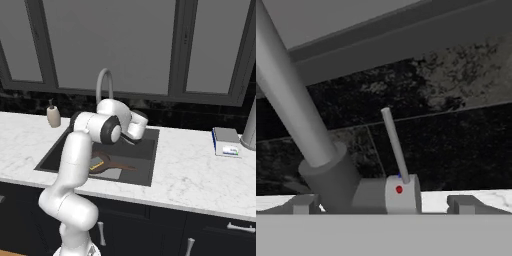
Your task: Pick the pan and sponge and place them into the sink. Then turn on the water.
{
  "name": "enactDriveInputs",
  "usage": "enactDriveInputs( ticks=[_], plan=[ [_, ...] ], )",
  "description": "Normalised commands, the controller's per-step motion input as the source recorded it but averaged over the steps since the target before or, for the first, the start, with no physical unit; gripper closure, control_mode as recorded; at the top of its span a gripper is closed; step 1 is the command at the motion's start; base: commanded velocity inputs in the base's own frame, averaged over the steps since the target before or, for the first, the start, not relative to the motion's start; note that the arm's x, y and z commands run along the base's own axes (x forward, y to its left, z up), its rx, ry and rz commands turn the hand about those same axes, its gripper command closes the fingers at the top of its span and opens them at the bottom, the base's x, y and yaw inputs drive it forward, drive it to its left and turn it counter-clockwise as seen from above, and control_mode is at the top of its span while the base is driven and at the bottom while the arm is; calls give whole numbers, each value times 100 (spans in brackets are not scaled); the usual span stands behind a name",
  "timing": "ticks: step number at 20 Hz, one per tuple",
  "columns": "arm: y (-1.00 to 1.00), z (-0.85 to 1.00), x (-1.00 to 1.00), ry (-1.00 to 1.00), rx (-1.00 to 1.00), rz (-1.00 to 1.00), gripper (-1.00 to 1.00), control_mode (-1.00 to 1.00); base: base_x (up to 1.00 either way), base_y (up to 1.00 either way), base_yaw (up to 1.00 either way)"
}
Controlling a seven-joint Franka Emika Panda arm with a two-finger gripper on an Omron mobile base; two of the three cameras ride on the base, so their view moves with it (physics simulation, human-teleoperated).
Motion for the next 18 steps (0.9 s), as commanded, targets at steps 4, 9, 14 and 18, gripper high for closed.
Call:
enactDriveInputs(
  ticks=[4, 9, 14, 18],
  plan=[
    [-18, -55, 5, -2, 0, 6, -100, -100, 0, 0, 0],
    [-36, -31, 28, -5, 0, 0, -100, -100, 0, 0, 0],
    [-12, -22, 26, -11, 0, 0, -100, -100, 0, 0, 0],
    [0, -3, 20, -23, 0, 0, -100, -100, 0, 0, 0]
  ],
)
